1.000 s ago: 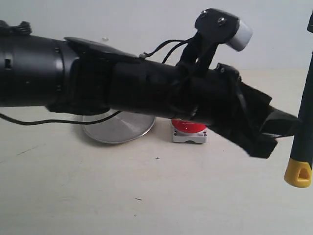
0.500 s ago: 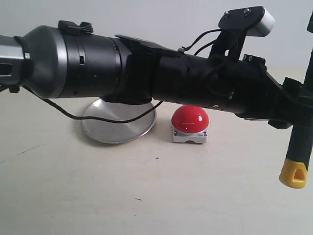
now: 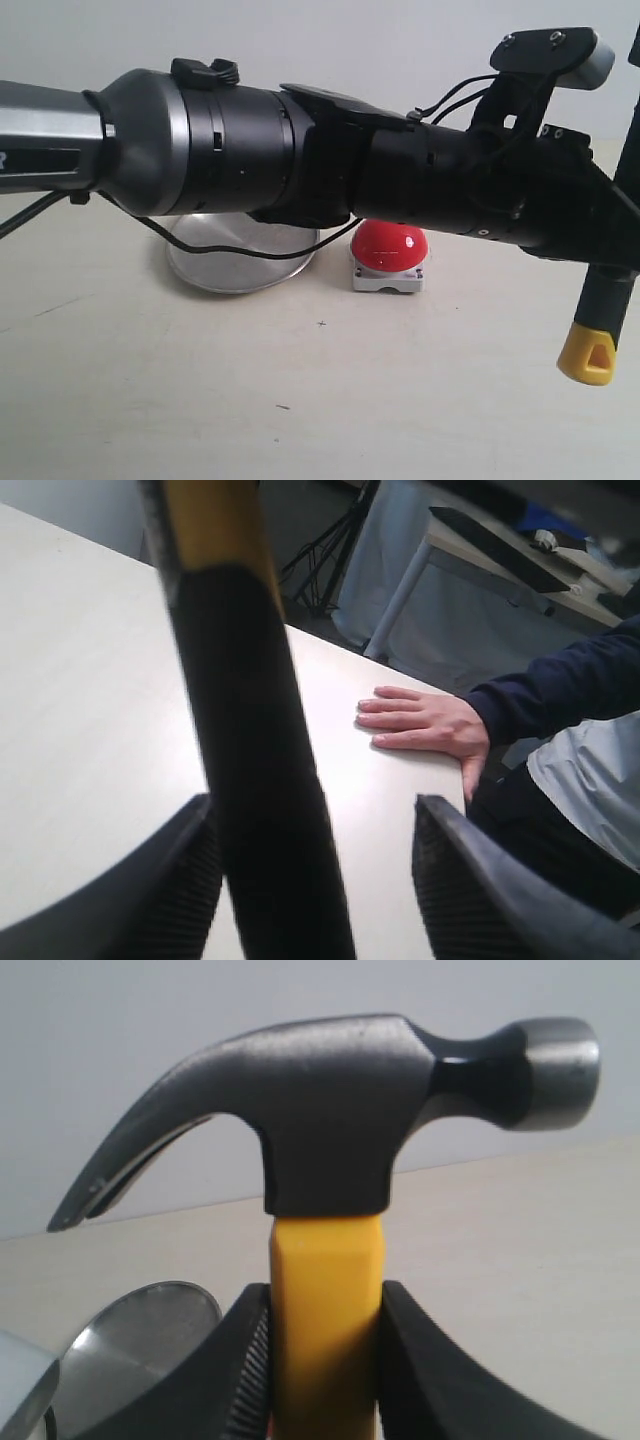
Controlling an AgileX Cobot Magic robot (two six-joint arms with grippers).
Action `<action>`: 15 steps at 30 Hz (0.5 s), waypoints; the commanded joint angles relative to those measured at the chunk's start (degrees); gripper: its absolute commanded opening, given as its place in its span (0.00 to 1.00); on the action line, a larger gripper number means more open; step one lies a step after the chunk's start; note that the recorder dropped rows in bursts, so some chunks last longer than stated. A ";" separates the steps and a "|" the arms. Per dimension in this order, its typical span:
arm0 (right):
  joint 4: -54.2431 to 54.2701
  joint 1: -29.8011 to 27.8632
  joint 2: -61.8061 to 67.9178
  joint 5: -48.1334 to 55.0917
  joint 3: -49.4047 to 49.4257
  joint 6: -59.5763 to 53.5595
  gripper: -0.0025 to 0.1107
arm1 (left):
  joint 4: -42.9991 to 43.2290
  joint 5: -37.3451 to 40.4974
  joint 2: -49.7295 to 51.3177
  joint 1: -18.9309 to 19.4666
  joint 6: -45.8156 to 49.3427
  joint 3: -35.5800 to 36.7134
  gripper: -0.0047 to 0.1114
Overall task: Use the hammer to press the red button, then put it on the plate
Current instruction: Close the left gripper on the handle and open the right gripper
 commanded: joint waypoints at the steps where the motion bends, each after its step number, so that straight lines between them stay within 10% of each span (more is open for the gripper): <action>1: -1.15 0.05 -0.62 -3.27 -0.59 2.94 0.02 | -0.50 -0.10 -0.08 -0.27 -0.47 -0.35 0.49; 8: -1.15 0.05 -0.62 -3.26 -0.59 5.28 0.02 | -0.50 -0.10 -0.08 -0.27 -0.61 -0.35 0.46; 15: -1.76 0.05 -0.62 -2.53 -0.59 4.85 0.02 | -0.50 -0.10 -0.08 -0.27 -1.12 -0.35 0.04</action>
